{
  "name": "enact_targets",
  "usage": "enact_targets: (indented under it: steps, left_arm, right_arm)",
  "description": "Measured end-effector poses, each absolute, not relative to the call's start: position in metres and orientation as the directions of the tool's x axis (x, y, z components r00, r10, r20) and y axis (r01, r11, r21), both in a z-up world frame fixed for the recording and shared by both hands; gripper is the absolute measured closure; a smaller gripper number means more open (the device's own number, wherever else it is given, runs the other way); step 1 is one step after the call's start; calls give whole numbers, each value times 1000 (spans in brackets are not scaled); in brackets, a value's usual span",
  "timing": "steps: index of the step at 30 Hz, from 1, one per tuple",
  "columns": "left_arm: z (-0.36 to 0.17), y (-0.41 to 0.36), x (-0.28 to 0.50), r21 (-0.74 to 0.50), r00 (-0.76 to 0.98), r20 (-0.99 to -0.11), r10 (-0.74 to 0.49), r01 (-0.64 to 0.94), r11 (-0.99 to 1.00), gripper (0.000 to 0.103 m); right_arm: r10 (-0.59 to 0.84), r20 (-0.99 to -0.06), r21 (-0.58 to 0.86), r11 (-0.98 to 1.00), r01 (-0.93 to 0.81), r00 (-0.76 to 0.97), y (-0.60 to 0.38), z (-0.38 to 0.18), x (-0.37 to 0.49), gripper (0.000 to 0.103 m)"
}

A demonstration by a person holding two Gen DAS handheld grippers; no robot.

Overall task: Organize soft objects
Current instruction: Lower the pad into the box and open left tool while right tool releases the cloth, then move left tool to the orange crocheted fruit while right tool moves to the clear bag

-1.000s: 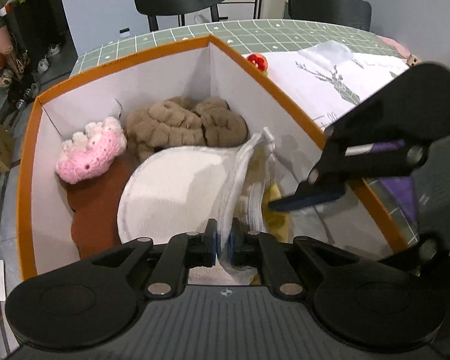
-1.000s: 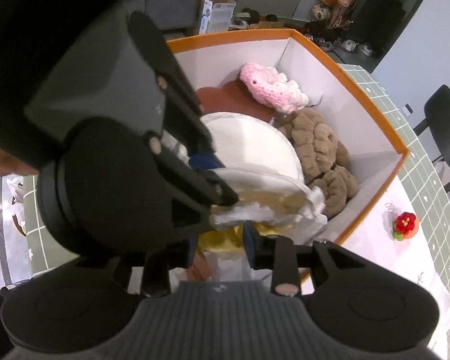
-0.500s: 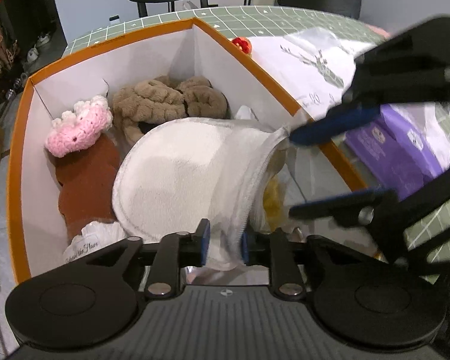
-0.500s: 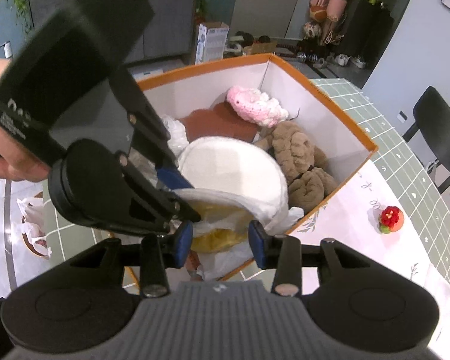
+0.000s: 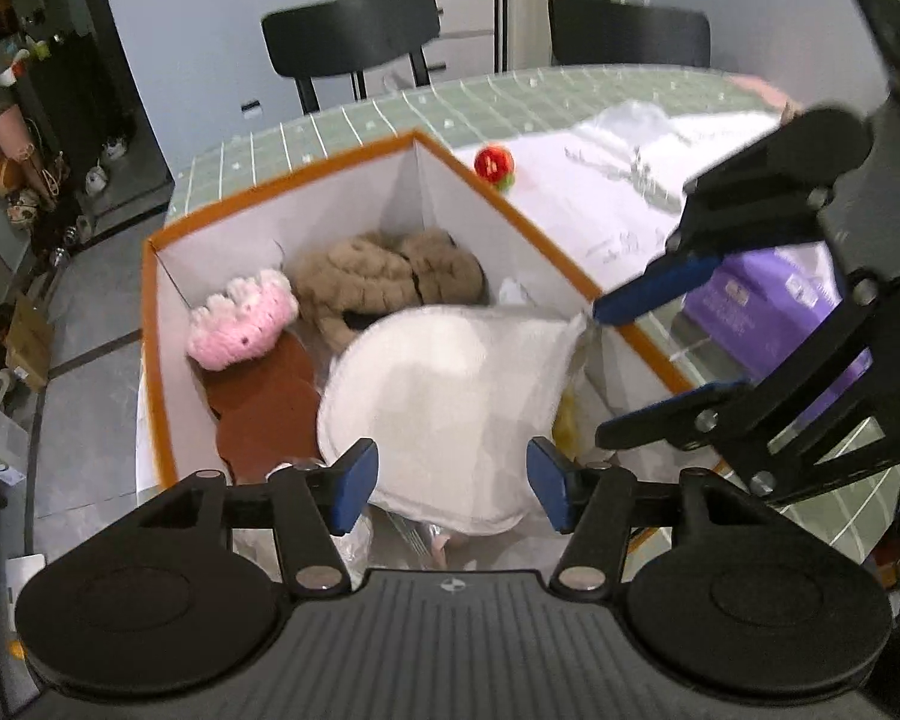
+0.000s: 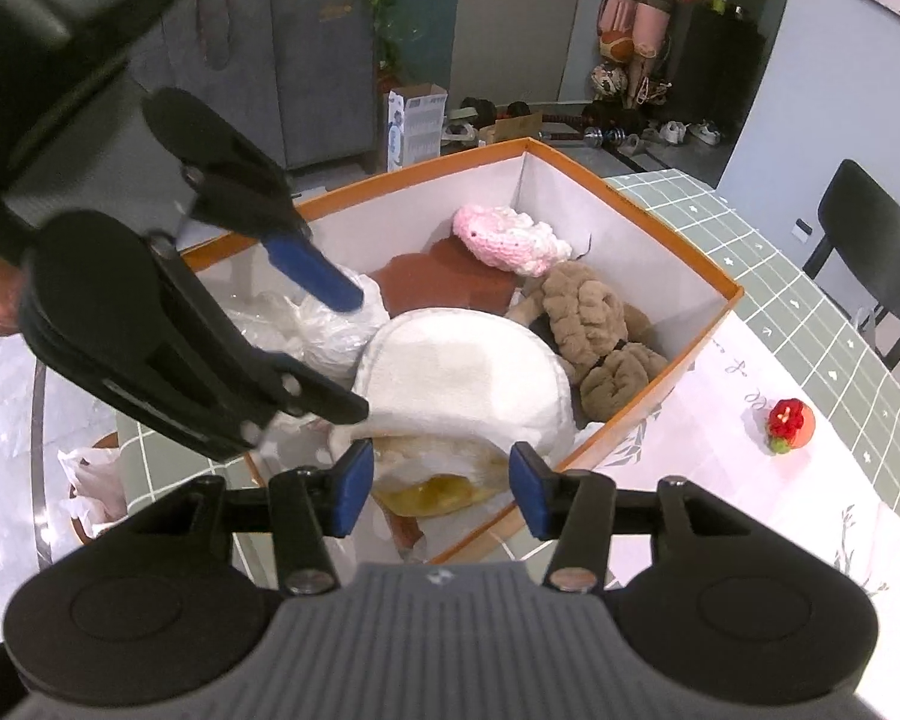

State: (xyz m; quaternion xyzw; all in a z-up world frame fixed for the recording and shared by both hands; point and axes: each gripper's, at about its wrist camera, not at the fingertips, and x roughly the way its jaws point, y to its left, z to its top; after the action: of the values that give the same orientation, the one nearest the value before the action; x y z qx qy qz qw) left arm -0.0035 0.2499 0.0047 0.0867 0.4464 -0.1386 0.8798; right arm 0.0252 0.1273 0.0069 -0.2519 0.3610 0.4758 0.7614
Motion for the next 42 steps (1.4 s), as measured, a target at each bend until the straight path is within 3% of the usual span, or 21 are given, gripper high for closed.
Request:
enact_targets:
  steps: [17, 28, 34, 42]
  left_arm:
    - [8, 259, -35, -145, 702, -674, -229, 178, 973, 30]
    - [8, 193, -35, -58, 688, -680, -253, 293, 954, 29]
    - [7, 161, -13, -56, 666, -689, -287, 346, 937, 28]
    - [6, 113, 24, 33, 645, -716, -268, 414, 910, 26]
  right_arm:
    - [629, -702, 45, 508, -860, 334, 71, 18, 6, 36]
    - [577, -714, 52, 610, -791, 397, -13, 14, 4, 33]
    - [550, -711, 53, 664, -746, 438, -54, 16, 7, 32]
    - [528, -684, 80, 739, -669, 502, -95, 17, 30, 26]
